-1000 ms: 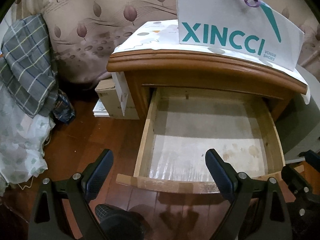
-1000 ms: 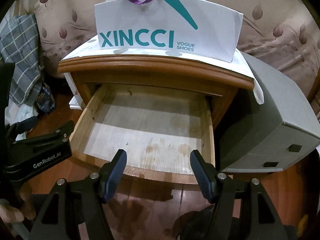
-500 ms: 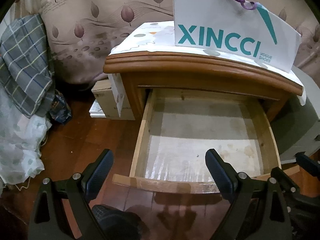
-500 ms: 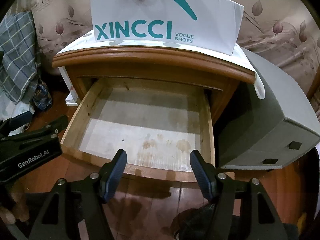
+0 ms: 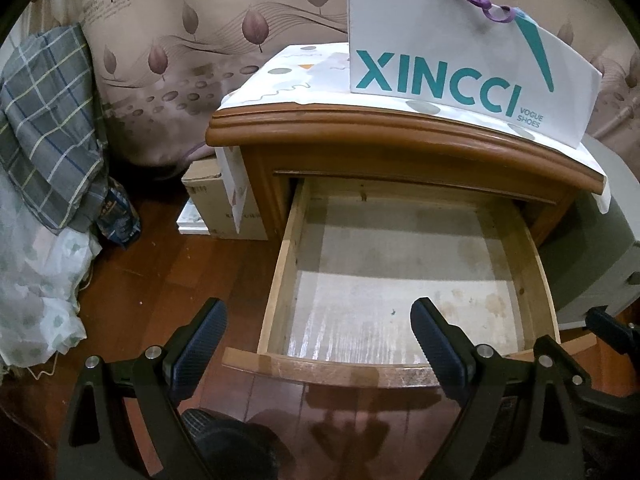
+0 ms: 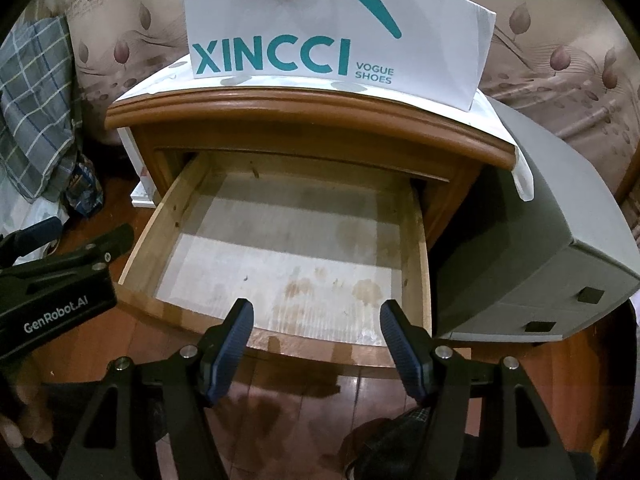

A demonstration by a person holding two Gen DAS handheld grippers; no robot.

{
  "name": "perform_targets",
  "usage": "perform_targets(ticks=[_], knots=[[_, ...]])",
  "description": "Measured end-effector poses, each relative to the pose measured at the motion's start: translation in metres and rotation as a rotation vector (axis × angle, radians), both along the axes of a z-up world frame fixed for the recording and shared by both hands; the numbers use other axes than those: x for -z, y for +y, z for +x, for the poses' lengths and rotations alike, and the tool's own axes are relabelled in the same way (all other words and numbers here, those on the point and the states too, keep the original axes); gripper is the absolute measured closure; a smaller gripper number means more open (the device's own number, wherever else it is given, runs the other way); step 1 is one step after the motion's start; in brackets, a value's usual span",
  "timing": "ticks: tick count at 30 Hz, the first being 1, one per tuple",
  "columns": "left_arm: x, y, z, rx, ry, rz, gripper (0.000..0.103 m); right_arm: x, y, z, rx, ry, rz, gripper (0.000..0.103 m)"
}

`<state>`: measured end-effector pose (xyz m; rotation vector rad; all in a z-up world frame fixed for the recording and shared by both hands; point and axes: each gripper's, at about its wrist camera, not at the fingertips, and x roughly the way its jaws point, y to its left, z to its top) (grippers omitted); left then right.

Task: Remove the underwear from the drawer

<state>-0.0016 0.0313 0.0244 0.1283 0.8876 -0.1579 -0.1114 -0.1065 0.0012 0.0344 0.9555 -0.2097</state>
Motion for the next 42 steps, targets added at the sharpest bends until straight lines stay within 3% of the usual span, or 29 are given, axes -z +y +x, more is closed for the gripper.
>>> perform_targets(ticks=[42], knots=[[0.0002,-0.0031,-0.0029,-0.003,-0.034,0.021,0.011,0.0055,0.0017,0.0036,-0.019,0.015,0.010,0.035]])
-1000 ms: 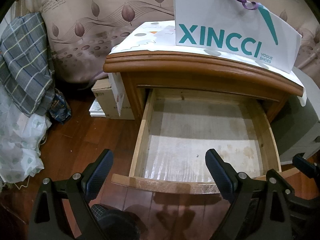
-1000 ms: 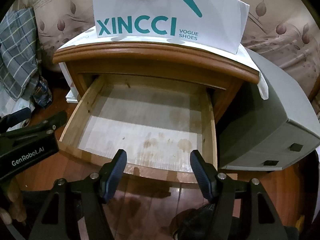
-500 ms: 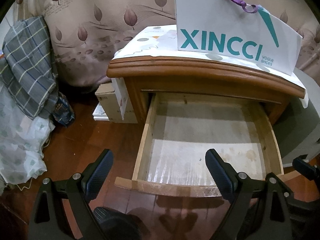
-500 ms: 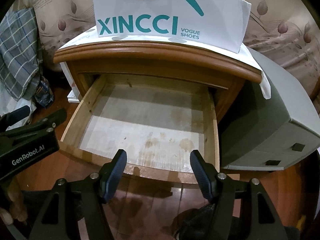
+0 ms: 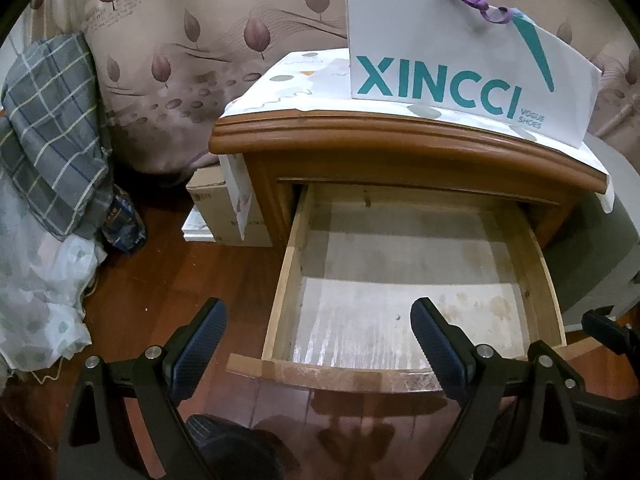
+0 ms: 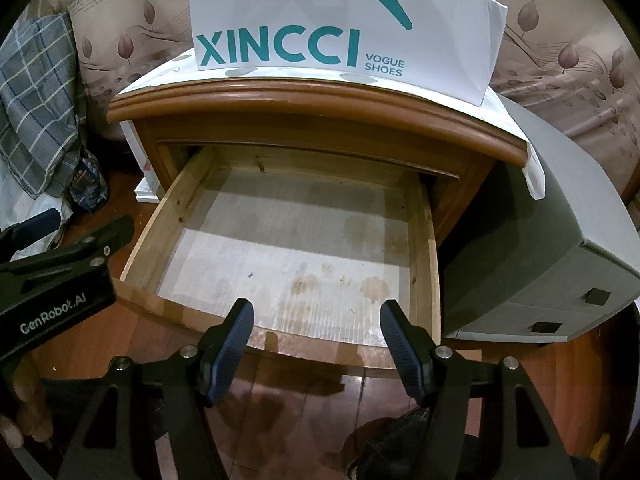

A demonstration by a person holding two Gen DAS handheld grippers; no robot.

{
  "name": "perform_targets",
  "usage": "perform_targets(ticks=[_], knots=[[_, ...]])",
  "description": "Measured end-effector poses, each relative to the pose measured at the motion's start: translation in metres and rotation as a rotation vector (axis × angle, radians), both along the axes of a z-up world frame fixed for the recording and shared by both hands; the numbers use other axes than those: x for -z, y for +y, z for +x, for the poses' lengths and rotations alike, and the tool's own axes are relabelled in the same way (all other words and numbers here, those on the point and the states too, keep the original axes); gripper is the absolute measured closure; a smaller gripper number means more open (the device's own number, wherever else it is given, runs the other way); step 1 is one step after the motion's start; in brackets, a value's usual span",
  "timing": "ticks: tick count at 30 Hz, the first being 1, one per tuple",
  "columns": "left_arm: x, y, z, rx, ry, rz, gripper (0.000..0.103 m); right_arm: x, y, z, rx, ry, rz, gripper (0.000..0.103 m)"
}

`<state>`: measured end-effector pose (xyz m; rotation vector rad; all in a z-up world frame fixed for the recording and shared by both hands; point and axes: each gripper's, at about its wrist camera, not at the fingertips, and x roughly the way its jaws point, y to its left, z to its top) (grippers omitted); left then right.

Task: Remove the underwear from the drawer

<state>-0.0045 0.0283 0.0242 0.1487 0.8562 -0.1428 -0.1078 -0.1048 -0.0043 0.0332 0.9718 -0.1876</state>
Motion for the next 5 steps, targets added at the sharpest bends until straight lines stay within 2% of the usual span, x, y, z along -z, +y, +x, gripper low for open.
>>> perform_targets(ticks=[5], knots=[[-0.0024,-0.0030,-0.0014,-0.006,-0.020,0.024,0.011,0.0003,0.0001,0.0010,-0.004,-0.001,-0.001,0.035]])
